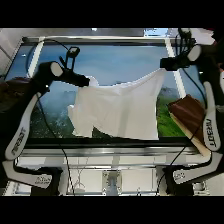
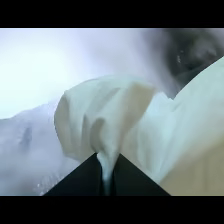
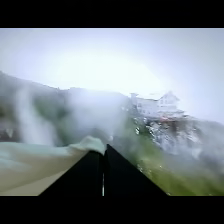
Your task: Fold the shirts.
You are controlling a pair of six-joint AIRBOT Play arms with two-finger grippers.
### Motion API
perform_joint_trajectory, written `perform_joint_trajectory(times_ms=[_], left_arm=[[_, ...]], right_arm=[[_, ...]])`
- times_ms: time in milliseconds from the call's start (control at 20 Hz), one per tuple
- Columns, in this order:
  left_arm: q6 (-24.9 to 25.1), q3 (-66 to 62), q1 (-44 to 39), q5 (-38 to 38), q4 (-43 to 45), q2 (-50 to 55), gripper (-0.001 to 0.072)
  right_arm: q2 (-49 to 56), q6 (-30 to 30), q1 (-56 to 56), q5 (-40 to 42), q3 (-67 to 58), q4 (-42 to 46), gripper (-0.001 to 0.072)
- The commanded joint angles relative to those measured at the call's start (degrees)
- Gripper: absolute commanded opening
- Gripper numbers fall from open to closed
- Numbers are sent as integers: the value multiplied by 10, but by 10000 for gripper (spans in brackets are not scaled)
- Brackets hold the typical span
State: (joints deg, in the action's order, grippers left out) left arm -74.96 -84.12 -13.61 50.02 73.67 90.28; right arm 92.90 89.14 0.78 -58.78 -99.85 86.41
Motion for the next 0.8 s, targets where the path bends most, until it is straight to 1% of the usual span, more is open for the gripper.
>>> perform_joint_trajectory(times_ms=[0, 50, 100, 150, 200, 300, 400, 450, 500, 550, 600, 650, 750], left_arm=[[-54, 7, 0, -174, 1, 94, 56], [-79, 7, 1, -225, 1, 96, 352], [-90, -4, 2, -251, 2, 94, 647], [-91, -29, 7, -252, 3, 93, 707], [-91, -65, 15, -236, 10, 91, 708], [-91, -146, 37, -178, 55, 76, 707], [-90, -211, 61, -100, 146, 38, 707], [-87, -223, 71, -70, 198, 12, 704], [-65, -222, 82, -38, 249, -21, 702], [-31, -219, 94, 2, 275, -51, 702], [11, -210, 106, 41, 274, -77, 702], [50, -190, 123, 80, 253, -104, 702], [108, -117, 169, 131, 160, -157, 702]], right_arm=[[98, 88, 10, 135, 13, -16, 36], [110, 90, 13, 163, 13, -18, 37], [115, 90, 14, 185, 13, -18, 112], [115, 90, 14, 199, 13, -17, 291], [112, 90, 12, 207, 12, -14, 388], [103, 88, 3, 176, -2, 12, 387], [84, 87, -14, 94, -17, 59, 387], [69, 85, -24, 56, -16, 82, 387], [52, 83, -37, 16, -16, 101, 388], [33, 73, -51, -19, -16, 112, 388], [15, 55, -65, -44, -16, 111, 388], [-6, 47, -81, -63, -16, 109, 388], [-43, 27, -110, -99, -15, 99, 388]])
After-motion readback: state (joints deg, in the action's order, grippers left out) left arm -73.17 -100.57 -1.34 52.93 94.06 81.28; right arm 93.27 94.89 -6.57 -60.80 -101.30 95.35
